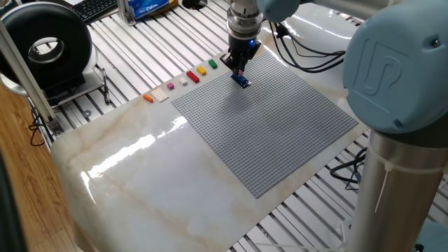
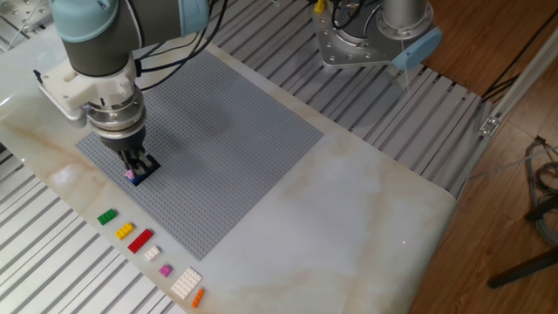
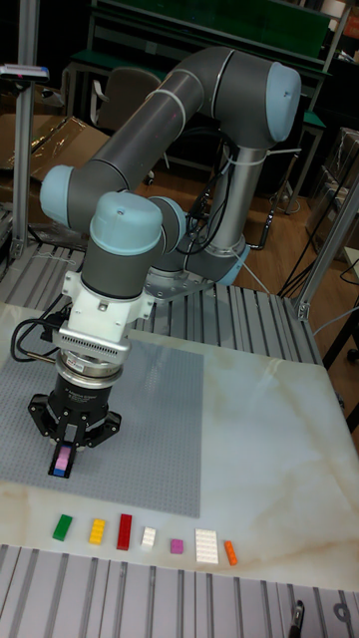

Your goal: Stack small Lego blocks one on top of the other

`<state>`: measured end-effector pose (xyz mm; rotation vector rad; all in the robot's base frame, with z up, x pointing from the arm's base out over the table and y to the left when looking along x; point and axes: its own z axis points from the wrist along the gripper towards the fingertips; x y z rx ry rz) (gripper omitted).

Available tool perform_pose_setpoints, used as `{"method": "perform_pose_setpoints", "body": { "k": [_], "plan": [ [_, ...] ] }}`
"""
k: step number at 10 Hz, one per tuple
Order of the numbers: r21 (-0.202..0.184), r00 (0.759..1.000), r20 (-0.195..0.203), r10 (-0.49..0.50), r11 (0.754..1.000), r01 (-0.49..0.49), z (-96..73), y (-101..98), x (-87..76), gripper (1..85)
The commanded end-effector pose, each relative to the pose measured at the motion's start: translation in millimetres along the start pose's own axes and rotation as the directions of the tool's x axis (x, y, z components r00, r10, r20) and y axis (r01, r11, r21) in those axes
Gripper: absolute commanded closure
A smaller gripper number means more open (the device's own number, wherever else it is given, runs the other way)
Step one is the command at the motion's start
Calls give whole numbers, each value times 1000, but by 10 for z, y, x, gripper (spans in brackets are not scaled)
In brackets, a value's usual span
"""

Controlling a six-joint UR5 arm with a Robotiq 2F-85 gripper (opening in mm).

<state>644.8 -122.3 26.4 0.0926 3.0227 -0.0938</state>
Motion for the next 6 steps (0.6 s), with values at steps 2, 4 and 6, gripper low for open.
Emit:
{"method": "perform_pose_setpoints", "body": {
  "k": [2,4,6],
  "plan": [
    [-19,1000,5,-17,1000,17,2,7,-12,847],
    [-27,1000,12,-14,1000,15,12,23,-33,847],
    [-28,1000,17,-11,1000,12,26,17,-40,847]
  ]
}}
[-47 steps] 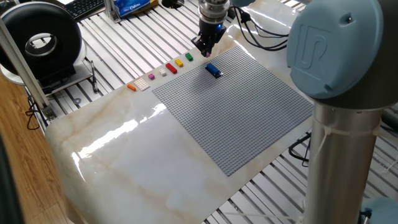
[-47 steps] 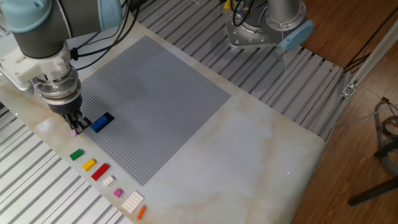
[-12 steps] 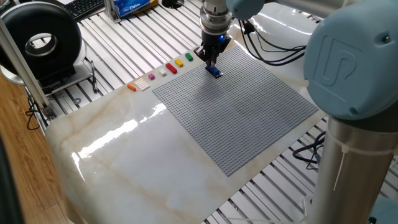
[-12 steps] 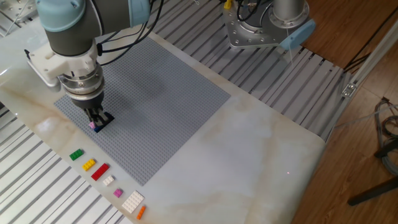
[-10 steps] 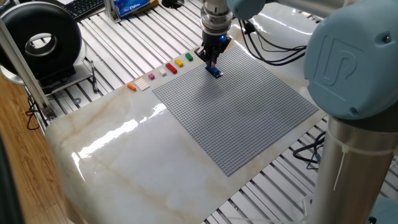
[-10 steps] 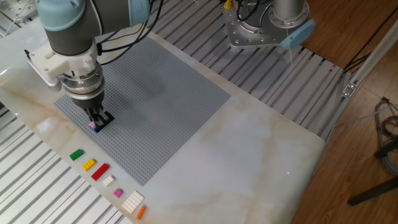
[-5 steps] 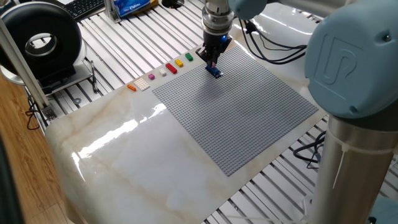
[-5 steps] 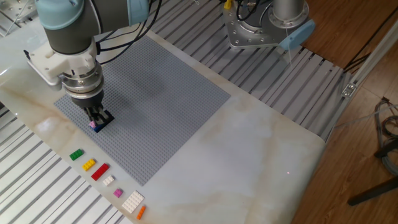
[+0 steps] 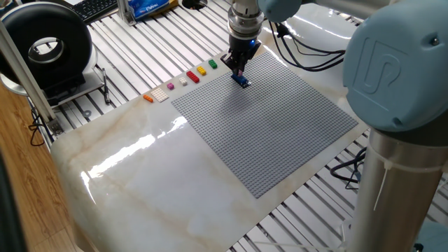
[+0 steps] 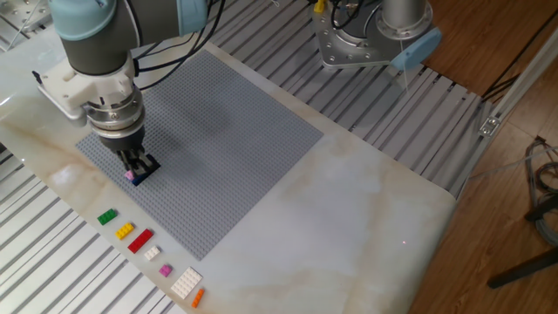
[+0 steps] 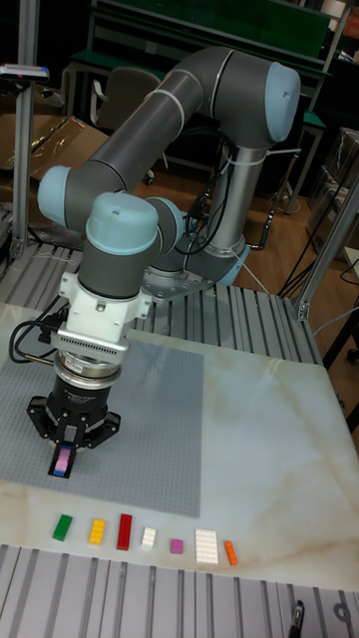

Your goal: Stack small Lego blocks one on top of the other

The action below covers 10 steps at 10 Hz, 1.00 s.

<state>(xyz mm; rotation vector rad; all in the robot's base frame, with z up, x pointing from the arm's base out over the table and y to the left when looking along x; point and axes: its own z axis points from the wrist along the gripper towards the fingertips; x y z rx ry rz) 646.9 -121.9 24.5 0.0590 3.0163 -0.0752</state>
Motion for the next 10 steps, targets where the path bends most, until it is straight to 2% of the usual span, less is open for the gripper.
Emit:
{"method": "perform_pose_setpoints", "body": {
  "k": [1,7,10],
  "plan": [
    [-16,1000,10,10,1000,-10,16,-1,-28,847],
    [-26,1000,0,28,999,-28,50,7,24,847],
    [-25,1000,-6,26,999,-27,7,-27,64,847]
  ]
}}
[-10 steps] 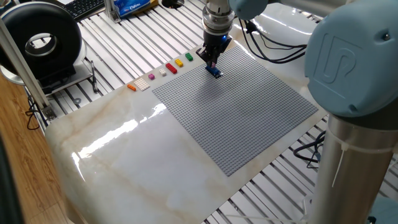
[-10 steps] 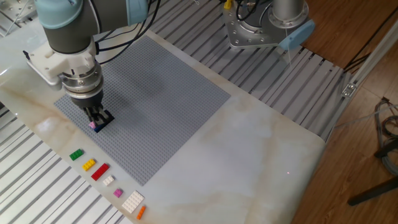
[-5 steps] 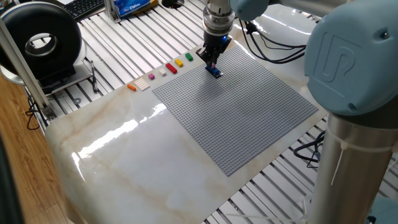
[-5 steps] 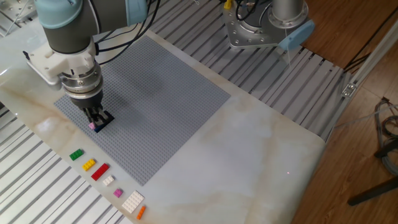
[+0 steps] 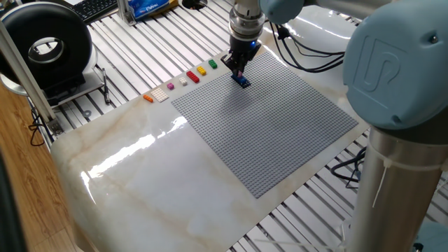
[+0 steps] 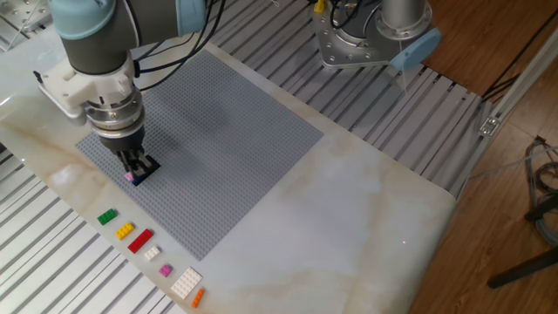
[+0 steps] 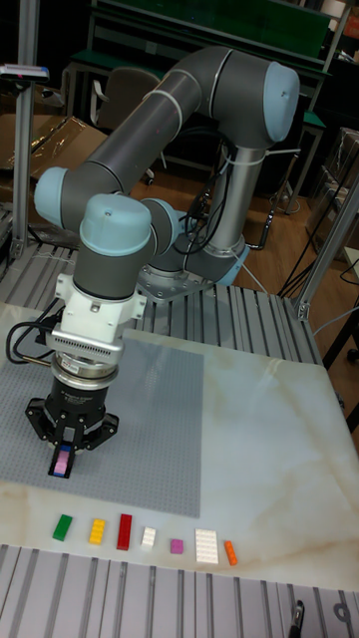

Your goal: Stack small Lego blocks one on top of the other

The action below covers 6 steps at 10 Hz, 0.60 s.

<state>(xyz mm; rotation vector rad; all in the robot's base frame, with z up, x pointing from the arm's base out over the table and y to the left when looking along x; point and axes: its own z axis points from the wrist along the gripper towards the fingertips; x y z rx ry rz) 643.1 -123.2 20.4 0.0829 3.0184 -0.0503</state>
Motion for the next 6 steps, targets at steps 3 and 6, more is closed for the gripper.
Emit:
{"method": "perform_pose_setpoints", "body": {
  "k": [3,6],
  "plan": [
    [-15,1000,6,6,1000,-6,-6,-31,-1,847],
    [-28,1000,22,6,1000,-5,8,4,-31,847]
  ]
}}
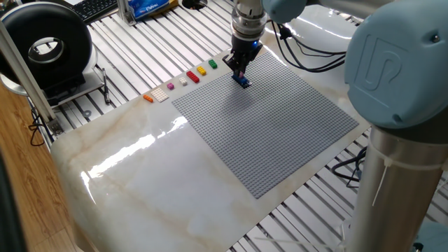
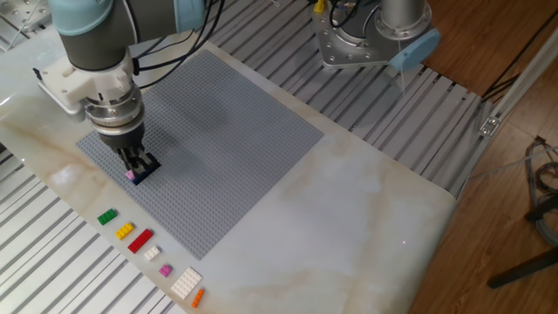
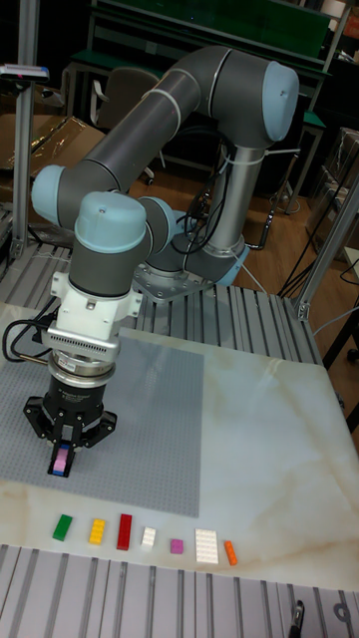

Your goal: Stack small Lego blocks one on top of the other

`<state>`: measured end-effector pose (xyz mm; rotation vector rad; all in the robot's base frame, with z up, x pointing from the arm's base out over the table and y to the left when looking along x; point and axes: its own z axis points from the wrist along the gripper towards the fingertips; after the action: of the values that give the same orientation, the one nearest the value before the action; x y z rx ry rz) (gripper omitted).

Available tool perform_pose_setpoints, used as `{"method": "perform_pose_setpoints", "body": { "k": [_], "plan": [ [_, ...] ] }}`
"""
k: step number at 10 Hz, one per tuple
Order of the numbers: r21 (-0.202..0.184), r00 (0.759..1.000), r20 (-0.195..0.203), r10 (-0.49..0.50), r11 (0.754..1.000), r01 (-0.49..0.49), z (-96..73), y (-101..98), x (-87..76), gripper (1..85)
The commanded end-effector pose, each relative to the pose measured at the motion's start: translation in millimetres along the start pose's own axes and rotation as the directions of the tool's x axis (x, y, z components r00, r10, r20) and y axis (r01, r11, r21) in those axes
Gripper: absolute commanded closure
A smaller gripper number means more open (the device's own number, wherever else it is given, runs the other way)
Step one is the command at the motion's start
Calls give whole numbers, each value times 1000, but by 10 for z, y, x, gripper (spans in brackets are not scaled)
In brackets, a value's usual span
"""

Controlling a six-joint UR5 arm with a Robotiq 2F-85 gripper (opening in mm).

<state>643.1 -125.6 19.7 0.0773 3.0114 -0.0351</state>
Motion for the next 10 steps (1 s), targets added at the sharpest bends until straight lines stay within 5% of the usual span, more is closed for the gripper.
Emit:
{"method": "perform_pose_setpoints", "body": {
  "k": [1,4,10],
  "plan": [
    [-30,1000,20,15,999,-15,-7,72,-44,847],
    [-62,999,37,15,998,-12,15,89,-85,847],
    [-57,999,40,8,998,-6,-36,1,-49,847]
  ]
}}
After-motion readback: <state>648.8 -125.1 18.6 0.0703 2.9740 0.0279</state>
